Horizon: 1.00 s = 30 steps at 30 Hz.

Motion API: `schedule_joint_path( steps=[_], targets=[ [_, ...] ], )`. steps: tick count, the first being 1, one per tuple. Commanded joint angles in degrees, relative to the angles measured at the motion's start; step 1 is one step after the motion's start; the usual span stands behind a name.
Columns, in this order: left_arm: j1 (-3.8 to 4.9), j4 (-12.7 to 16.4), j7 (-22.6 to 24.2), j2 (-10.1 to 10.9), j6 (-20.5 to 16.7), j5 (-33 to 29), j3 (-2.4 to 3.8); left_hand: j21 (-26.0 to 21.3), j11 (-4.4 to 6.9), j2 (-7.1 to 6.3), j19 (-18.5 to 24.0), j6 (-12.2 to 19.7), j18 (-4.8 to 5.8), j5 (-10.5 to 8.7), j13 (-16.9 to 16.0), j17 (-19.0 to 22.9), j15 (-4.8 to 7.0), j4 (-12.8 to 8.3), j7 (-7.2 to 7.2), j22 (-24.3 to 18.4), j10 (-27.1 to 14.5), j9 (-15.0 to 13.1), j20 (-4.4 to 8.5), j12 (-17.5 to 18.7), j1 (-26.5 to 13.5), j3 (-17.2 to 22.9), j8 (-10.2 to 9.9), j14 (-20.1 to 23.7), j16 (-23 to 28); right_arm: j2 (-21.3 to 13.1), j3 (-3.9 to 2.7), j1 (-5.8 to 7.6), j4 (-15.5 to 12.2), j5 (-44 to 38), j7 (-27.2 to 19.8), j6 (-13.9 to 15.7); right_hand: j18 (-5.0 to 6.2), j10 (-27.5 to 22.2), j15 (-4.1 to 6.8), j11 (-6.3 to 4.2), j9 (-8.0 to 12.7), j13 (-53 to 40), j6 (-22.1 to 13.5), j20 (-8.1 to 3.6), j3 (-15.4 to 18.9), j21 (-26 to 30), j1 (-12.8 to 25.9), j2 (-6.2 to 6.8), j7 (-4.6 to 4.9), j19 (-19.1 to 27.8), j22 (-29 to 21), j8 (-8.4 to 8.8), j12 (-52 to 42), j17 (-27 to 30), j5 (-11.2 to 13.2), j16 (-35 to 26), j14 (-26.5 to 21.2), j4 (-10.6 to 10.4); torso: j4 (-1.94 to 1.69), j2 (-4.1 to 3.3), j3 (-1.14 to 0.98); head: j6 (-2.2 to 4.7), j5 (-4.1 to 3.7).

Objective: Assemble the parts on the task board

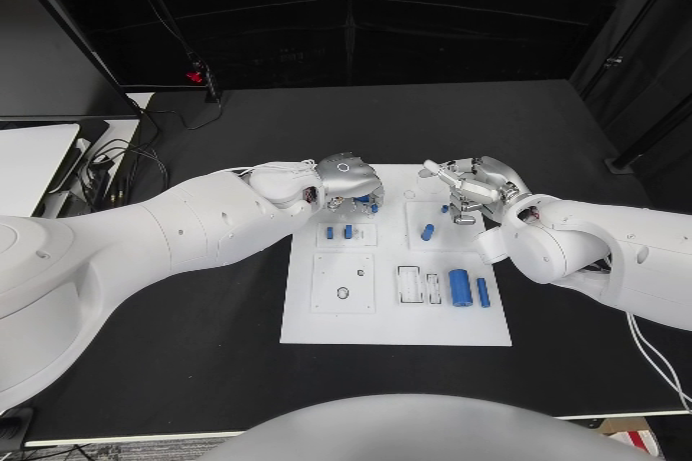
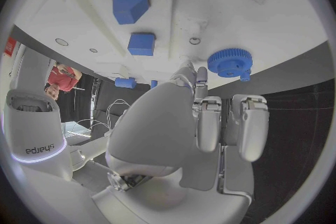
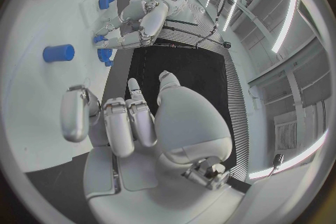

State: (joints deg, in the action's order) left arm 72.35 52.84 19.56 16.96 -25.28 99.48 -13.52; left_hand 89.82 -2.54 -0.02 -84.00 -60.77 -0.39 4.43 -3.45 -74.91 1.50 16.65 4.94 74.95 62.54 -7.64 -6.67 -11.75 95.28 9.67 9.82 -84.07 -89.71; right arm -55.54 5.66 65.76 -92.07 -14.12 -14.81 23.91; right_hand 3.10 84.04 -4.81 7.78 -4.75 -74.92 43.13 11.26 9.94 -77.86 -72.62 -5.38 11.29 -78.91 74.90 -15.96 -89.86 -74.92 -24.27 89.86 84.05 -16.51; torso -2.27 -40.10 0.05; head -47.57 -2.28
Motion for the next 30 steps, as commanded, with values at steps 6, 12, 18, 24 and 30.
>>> schedule_joint_path(
  steps=[6,12,18,24,30],
  targets=[
    [1.43,3.9,2.1,2.8,-9.2,-0.7,0.06,0.2,0.06,0.01,-6.0,-2.3,0.39,0.48,0.1,-15.1,0.06,0.1,-0.32,15.1,0.5,-0.8,0.32,1.1,-0.9,0.9,-0.5,-5.9,-0.3,-0.2,-0.02,0.06,-0.1,-0.1,0.1,-0.6,0.58,6.0,-0.24,0.55,-0.1,-15.1,-0.2,-0.02,0.4,0.1,0.0,-0.69,1.1,0.3,10.2,-0.22,-0.1,-15.1,-0.2,0.1,6.0,0.0,-0.16,0.03,-0.11,0.0,0.3],
    [2.56,7.7,1.3,6.3,-8.2,-0.9,0.06,0.2,-0.05,-0.12,-6.0,-2.5,0.39,0.48,0.0,-15.1,-0.17,0.2,-0.26,15.1,0.7,-0.9,0.35,1.8,-1.6,1.3,-0.6,-5.9,-0.3,-0.3,-0.02,0.05,0.0,-0.1,0.1,-0.5,0.58,6.0,-0.24,0.55,-0.1,-15.1,-0.2,-0.02,0.4,0.1,0.0,-0.69,1.1,0.3,10.2,-0.22,-0.1,-15.1,-0.2,0.1,6.0,0.0,-0.19,0.07,-0.13,0.09,0.59],
    [2.87,10.2,0.0,9.3,-5.6,-0.9,0.06,0.2,-0.2,-0.24,-6.0,-2.3,0.39,0.52,0.0,-15.1,-0.33,0.2,-0.14,15.1,0.7,-0.8,0.38,2.4,-1.9,1.6,-0.8,-5.9,-0.3,-0.4,-0.02,0.03,0.0,-0.1,0.1,-0.6,0.58,6.0,-0.24,0.55,-0.1,-15.1,-0.2,-0.02,0.4,0.1,0.0,-0.69,1.1,0.3,10.2,-0.22,-0.1,-15.1,-0.2,0.1,6.0,0.0,-0.38,0.07,-0.16,0.03,0.62],
    [2.95,12.2,-1.1,11.7,-3.2,-0.9,0.05,0.2,-0.25,-0.19,-6.0,-2.3,0.39,0.4,0.0,-15.1,-0.37,0.2,-0.13,15.1,0.7,-0.8,0.39,2.7,-2.2,1.8,-1.0,-5.9,-0.3,-0.6,-0.02,-0.2,-0.1,-0.1,0.1,-0.6,0.58,6.0,-0.24,0.55,-0.1,-15.1,-0.2,-0.02,0.4,0.1,0.0,-0.69,1.1,0.4,10.2,-0.25,-0.1,-15.1,-0.2,0.1,6.0,0.0,-0.45,0.06,-0.15,-0.05,0.72],
    [2.97,13.0,-2.4,12.8,-0.5,-1.0,0.04,0.2,-0.18,-0.34,-6.0,-2.2,0.39,0.23,0.0,-15.1,-0.21,0.1,-0.25,15.1,0.3,-0.7,0.43,3.5,-2.4,2.4,-1.2,-5.9,-0.3,-0.9,-0.02,-0.52,-0.2,-0.1,0.0,-0.5,0.58,6.0,-0.24,0.55,-0.1,-15.1,-0.2,-0.02,0.4,0.1,0.0,-0.69,1.1,0.4,10.2,-0.25,-0.1,-15.1,-0.2,0.1,6.0,0.0,-0.28,0.03,-0.12,-0.12,1.47]
  ],
)
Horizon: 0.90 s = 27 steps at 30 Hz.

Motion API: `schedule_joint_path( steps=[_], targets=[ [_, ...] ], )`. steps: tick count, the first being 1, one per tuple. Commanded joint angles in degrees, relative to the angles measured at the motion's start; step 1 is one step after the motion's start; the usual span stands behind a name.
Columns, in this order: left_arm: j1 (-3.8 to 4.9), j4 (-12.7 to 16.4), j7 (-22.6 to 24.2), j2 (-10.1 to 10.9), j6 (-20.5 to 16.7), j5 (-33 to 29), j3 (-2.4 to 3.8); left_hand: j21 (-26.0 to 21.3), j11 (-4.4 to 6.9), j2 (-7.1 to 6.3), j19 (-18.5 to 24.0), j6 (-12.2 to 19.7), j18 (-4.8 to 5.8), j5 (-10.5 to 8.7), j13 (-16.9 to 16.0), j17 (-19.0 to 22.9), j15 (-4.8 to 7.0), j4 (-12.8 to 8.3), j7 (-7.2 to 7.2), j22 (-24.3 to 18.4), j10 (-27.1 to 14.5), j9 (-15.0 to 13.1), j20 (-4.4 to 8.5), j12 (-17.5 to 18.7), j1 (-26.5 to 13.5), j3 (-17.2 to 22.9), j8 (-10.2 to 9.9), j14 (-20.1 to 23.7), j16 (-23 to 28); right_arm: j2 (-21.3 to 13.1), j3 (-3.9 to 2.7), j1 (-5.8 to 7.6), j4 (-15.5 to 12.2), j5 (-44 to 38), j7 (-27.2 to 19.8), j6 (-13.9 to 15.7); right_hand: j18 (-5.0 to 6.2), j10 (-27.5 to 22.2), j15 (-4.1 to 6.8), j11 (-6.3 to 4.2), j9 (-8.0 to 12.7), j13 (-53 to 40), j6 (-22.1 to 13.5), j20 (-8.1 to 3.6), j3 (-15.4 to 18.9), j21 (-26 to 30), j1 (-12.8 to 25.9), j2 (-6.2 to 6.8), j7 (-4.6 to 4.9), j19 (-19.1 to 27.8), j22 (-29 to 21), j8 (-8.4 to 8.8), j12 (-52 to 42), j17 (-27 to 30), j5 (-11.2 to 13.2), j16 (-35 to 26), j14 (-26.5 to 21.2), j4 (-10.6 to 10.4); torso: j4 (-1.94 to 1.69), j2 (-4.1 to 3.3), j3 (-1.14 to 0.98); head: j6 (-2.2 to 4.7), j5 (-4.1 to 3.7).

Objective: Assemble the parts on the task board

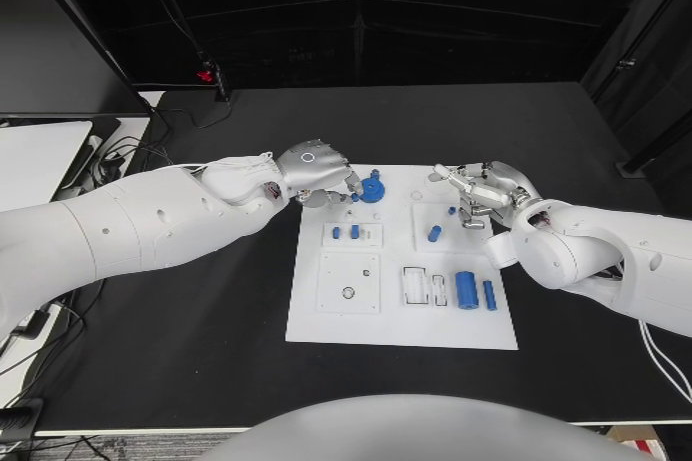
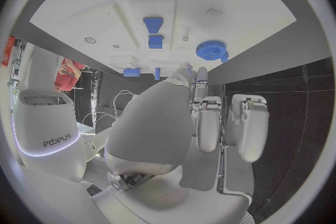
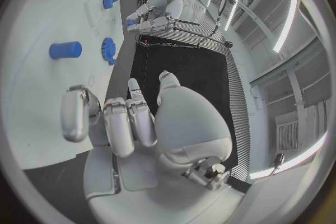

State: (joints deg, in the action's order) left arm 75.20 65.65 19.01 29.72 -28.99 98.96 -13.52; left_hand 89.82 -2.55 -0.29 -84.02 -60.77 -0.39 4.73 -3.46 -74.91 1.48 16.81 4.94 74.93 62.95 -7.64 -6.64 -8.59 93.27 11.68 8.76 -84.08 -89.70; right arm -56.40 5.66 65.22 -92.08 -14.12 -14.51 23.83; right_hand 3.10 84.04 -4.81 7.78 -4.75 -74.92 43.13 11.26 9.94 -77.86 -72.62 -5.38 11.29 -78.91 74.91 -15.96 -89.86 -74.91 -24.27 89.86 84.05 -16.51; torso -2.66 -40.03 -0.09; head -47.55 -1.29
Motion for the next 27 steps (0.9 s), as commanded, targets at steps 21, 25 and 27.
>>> schedule_joint_path(
  steps=[21,25,27],
  targets=[
    [-0.16,-2.4,-3.2,-1.3,10.1,-0.4,0.03,0.2,-0.86,-0.58,-6.0,-2.4,0.39,-0.21,0.0,-15.1,-1.36,-0.1,0.42,15.1,-0.3,-0.7,0.4,1.4,-0.5,1.5,-0.3,-5.9,-0.3,-0.1,-0.02,-0.12,-0.3,-0.1,-0.3,-0.5,0.59,6.0,-0.24,0.55,-0.1,-15.1,-0.2,-0.02,0.4,0.1,0.0,-0.69,1.1,0.4,10.2,-0.25,-0.1,-15.1,-0.2,0.1,6.0,0.0,0.05,-0.03,-0.01,-0.69,0.21],
    [-0.25,-2.5,-3.0,-1.5,10.8,-0.4,0.03,0.2,-1.0,-0.65,-6.0,-2.5,0.39,-0.25,0.0,-15.1,-1.51,-0.1,0.53,15.1,-0.2,-0.7,0.38,1.5,-0.5,1.6,-0.3,-5.9,-0.3,-0.1,-0.02,-0.13,-0.2,-0.1,-0.3,-0.5,0.58,6.0,-0.24,0.55,-0.1,-15.1,-0.3,-0.01,0.4,0.1,-0.1,-0.71,1.11,0.3,10.2,-0.31,-0.1,-15.1,-0.2,0.1,6.0,0.0,0.07,-0.02,0.01,-0.78,0.25],
    [-0.28,-2.6,-2.9,-1.6,11.1,-0.4,0.03,0.2,-1.03,-0.67,-6.0,-2.5,0.39,-0.26,0.0,-15.1,-1.54,-0.1,0.55,15.1,-0.2,-0.7,0.37,1.5,-0.5,1.6,-0.3,-5.9,-0.3,-0.1,-0.02,-0.13,-0.2,-0.1,-0.4,-0.5,0.58,6.0,-0.24,0.55,-0.1,-15.1,-0.3,-0.01,0.4,0.1,-0.1,-0.71,1.11,0.3,10.2,-0.31,-0.1,-15.1,-0.2,0.1,6.0,0.0,0.1,-0.04,0.02,-0.8,0.26]
  ],
)
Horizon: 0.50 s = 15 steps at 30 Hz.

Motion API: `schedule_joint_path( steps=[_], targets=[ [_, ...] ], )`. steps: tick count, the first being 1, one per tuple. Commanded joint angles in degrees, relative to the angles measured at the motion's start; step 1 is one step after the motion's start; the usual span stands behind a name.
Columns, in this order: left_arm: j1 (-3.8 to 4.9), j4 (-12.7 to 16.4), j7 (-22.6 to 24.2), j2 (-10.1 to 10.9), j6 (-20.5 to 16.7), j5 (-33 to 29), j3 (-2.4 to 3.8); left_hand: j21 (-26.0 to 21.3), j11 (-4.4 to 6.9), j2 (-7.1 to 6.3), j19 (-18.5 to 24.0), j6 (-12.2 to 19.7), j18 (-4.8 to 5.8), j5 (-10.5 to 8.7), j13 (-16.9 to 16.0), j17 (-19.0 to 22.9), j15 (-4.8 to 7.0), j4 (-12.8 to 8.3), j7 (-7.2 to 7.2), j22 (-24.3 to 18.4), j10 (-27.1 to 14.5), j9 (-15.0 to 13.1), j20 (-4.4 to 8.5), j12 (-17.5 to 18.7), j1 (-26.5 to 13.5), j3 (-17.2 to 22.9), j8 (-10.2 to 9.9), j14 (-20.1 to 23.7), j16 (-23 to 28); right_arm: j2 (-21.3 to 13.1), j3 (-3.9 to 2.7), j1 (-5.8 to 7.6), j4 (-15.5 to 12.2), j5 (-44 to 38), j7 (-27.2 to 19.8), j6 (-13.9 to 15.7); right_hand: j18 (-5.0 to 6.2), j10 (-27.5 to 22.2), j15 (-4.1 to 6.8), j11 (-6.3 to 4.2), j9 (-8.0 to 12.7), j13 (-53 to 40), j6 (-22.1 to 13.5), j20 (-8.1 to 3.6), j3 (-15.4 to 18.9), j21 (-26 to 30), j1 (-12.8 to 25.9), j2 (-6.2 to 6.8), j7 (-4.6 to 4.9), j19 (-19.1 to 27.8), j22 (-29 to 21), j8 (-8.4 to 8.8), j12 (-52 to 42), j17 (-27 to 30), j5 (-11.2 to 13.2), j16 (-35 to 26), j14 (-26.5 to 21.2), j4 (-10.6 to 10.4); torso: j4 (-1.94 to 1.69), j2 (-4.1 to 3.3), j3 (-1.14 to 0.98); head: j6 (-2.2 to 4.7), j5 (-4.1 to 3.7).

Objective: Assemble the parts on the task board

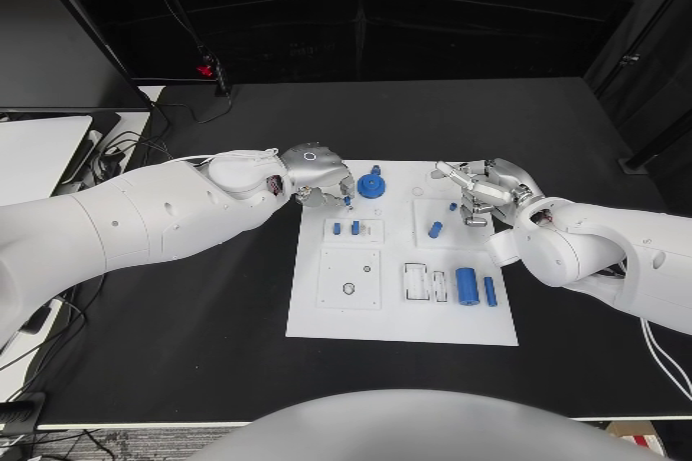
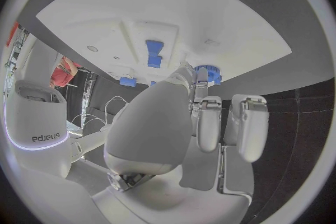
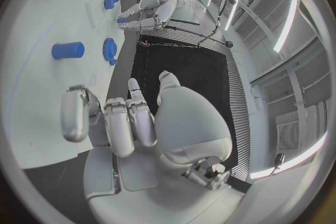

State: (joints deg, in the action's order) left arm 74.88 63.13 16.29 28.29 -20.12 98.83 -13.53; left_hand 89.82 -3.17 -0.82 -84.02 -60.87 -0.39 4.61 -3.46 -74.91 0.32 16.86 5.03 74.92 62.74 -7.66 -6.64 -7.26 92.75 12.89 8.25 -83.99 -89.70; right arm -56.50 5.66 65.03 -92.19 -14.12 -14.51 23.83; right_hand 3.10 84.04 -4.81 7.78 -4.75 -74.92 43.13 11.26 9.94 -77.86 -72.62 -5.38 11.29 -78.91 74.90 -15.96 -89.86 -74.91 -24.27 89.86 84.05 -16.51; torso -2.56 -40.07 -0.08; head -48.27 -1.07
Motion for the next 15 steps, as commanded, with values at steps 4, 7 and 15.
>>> schedule_joint_path(
  steps=[4,7,15],
  targets=[
    [-0.01,-0.3,-0.1,-0.4,3.2,-0.3,0.03,0.2,-0.52,-0.14,-6.0,-2.4,0.39,-0.14,0.0,-15.1,-0.51,-0.1,0.55,15.1,-0.1,-0.7,0.35,0.3,0.0,0.5,0.1,-6.0,-0.3,0.1,-0.02,0.05,-0.1,-0.1,-0.4,-0.6,0.57,6.0,-0.25,0.56,-0.1,-15.1,-0.3,-0.01,0.4,0.0,-0.1,-0.72,1.11,0.3,10.2,-0.33,-0.1,-15.1,-0.2,0.1,6.0,0.0,0.03,0.0,0.02,0.14,-0.08],
    [-0.1,-0.6,0.1,-0.7,3.4,-0.3,0.03,0.2,-0.59,-0.12,-6.0,-2.4,0.39,-0.16,0.0,-15.1,-0.57,-0.1,0.6,15.1,-0.1,-0.7,0.33,0.4,0.0,0.6,0.1,-6.0,-0.3,0.1,-0.02,0.04,-0.1,-0.1,-0.3,-0.6,0.57,6.0,-0.25,0.56,-0.1,-15.1,-0.3,-0.01,0.4,0.0,-0.1,-0.72,1.11,0.3,10.2,-0.33,-0.1,-15.1,-0.2,0.1,6.0,0.0,0.01,-0.05,0.03,0.13,-0.2],
    [-0.25,-1.1,0.6,-1.4,4.0,-0.3,0.03,0.2,-0.64,-0.12,-6.0,-2.4,0.39,-0.17,0.0,-15.1,-0.61,-0.1,0.65,15.1,-0.1,-0.7,0.32,0.4,0.0,0.7,0.1,-6.0,-0.3,0.1,-0.02,0.02,0.0,-0.1,-0.3,-0.6,0.57,6.0,-0.25,0.56,-0.1,-15.1,-0.3,-0.01,0.4,0.0,-0.1,-0.72,1.11,0.3,10.2,-0.33,-0.1,-15.1,-0.2,0.1,6.0,0.0,0.01,0.01,0.0,-0.08,-0.19]
  ],
)
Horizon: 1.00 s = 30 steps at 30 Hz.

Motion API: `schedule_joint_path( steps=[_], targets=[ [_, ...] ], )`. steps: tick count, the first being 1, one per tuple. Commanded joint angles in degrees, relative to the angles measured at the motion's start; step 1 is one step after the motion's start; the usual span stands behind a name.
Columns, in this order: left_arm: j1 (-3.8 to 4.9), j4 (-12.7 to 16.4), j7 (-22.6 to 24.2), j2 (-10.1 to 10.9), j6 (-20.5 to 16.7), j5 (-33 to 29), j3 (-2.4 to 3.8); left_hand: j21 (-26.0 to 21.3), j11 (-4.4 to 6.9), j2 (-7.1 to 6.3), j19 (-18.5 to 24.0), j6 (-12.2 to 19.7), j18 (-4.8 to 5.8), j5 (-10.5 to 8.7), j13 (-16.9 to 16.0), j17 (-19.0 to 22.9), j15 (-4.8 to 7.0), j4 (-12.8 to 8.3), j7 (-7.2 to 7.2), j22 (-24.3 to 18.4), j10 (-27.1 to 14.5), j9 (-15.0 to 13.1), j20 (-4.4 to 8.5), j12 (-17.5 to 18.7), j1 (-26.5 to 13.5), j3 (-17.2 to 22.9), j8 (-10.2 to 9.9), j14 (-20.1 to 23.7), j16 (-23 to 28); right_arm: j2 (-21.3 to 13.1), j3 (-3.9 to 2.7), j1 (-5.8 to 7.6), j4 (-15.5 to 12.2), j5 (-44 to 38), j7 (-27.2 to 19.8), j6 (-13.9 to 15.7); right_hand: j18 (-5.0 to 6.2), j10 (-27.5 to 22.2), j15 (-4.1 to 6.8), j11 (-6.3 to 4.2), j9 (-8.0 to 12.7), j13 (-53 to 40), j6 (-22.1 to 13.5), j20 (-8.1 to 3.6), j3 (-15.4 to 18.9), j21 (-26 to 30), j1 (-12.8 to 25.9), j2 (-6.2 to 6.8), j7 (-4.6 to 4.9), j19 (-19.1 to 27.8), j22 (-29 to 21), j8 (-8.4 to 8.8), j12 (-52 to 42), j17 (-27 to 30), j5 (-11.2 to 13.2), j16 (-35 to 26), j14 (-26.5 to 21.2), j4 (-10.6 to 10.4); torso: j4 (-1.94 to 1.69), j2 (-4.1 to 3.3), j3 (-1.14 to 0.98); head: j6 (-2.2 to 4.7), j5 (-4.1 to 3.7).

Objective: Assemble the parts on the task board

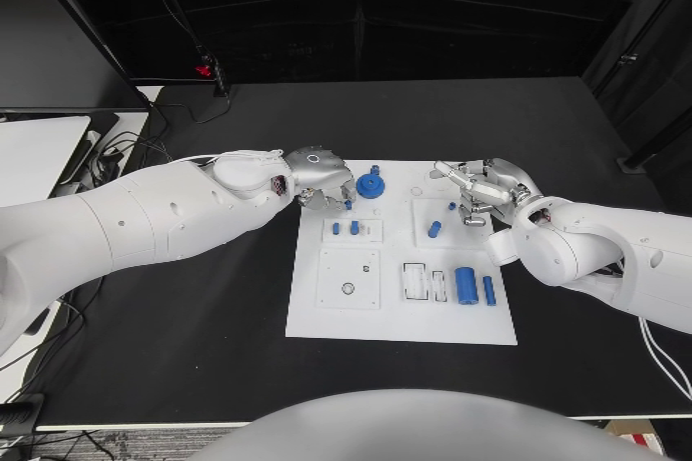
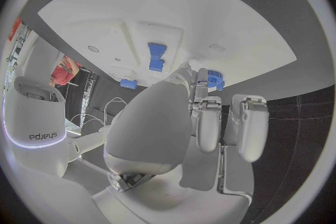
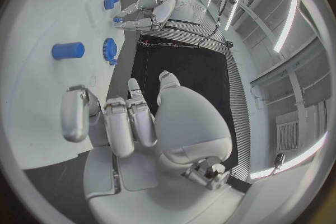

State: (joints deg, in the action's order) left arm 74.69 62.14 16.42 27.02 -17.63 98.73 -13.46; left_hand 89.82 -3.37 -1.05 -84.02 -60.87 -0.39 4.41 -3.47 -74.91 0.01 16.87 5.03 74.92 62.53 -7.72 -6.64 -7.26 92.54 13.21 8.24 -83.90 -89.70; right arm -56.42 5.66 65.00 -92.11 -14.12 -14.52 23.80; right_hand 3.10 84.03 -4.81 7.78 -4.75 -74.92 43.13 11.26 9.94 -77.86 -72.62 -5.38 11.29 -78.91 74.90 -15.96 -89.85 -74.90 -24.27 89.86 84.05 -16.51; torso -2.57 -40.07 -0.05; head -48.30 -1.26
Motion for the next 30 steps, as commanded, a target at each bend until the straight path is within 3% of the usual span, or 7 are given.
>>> schedule_joint_path(
  steps=[1,30],
  targets=[
    [-0.07,-0.1,0.5,-0.1,1.5,-0.2,-0.03,0.2,-0.44,0.11,-6.0,-2.4,0.39,0.03,0.0,-15.1,-0.31,-0.1,0.66,15.1,0.1,-0.6,0.32,0.4,0.2,0.4,0.1,-6.1,-0.3,0.1,-0.02,0.05,-0.1,-0.1,-0.3,-0.6,0.57,6.0,-0.25,0.55,-0.1,-15.1,-0.3,-0.01,0.4,0.0,-0.1,-0.72,1.11,0.3,10.2,-0.33,-0.1,-15.1,-0.2,0.1,6.0,0.0,0.01,0.01,-0.02,-0.06,0.0],
    [-0.3,-1.0,1.5,-1.0,5.0,-0.2,-0.03,0.2,-0.8,-0.41,-6.0,-1.7,0.39,-0.39,0.0,-15.1,-0.7,-0.1,1.14,15.1,-0.4,-0.3,0.05,1.2,0.0,1.1,-0.5,-6.1,-0.3,0.0,-0.02,0.04,-0.3,-0.1,-0.3,-0.5,0.57,6.0,-0.25,0.55,-0.1,-15.1,-0.3,-0.01,0.4,0.0,-0.1,-0.72,1.11,0.3,10.2,-0.33,-0.1,-15.1,-0.2,0.1,6.0,0.0,0.05,0.02,-0.02,-0.31,-0.19]
  ],
)
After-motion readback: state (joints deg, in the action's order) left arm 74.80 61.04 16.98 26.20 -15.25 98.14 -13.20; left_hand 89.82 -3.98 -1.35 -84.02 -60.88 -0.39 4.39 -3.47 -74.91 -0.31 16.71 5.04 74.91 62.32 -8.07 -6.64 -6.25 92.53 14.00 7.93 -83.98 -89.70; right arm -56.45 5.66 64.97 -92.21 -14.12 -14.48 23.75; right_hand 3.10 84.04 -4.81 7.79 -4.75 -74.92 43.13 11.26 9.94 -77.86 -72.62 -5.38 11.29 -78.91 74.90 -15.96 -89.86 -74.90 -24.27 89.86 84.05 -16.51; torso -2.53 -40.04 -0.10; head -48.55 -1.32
